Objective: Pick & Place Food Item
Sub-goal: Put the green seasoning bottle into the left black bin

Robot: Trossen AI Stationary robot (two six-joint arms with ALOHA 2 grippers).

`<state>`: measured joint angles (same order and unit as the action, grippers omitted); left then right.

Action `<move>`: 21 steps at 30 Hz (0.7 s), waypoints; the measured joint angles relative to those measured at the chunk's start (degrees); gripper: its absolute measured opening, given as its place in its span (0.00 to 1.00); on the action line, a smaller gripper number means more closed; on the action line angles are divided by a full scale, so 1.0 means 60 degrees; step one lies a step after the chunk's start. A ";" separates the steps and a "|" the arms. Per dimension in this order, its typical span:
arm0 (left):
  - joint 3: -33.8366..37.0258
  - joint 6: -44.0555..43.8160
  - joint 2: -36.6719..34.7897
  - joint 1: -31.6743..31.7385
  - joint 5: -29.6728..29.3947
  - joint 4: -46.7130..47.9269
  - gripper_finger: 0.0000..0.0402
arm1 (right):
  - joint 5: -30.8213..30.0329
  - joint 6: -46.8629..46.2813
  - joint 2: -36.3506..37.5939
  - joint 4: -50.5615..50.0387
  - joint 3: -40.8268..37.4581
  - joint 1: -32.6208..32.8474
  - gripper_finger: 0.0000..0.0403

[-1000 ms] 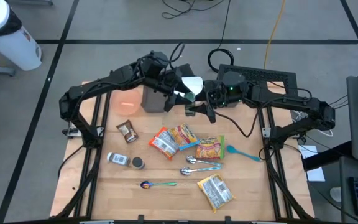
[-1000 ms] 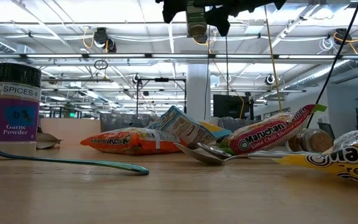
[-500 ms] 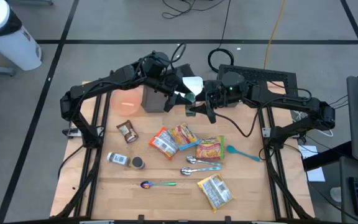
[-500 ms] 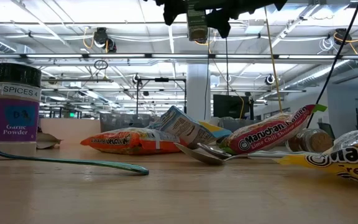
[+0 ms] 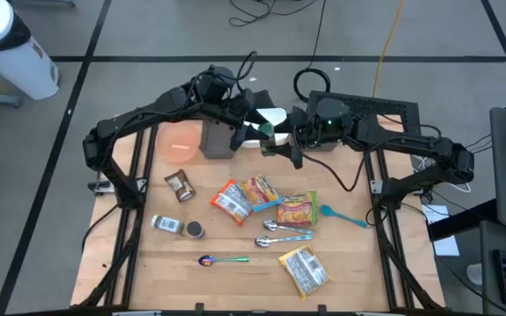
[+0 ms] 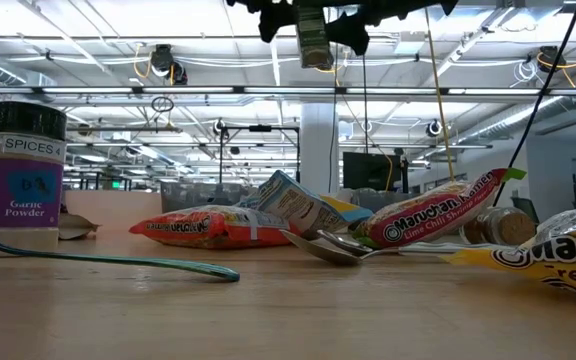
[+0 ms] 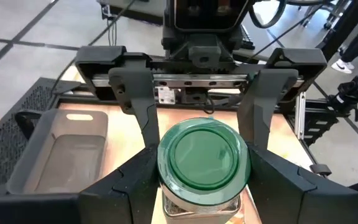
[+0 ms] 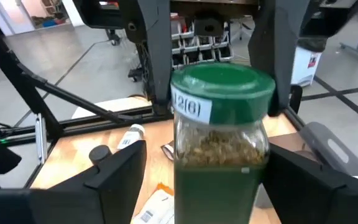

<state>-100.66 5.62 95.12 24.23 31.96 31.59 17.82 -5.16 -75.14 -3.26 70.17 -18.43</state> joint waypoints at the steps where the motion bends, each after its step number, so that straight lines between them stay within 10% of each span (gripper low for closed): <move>1: 0.0000 0.0023 -0.0052 0.0100 -0.0008 0.0090 0.52 | -0.0007 -0.0001 0.0011 -0.0035 0.0000 -0.0023 0.73; 21: 0.0017 0.1019 -0.1051 0.3166 -0.0882 0.3467 0.52 | 0.0023 -0.0267 0.0733 -0.0390 -0.0005 -0.1130 0.69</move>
<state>-100.56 11.74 88.81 43.23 26.66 52.39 17.96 -6.77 -70.74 -5.60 70.14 -25.21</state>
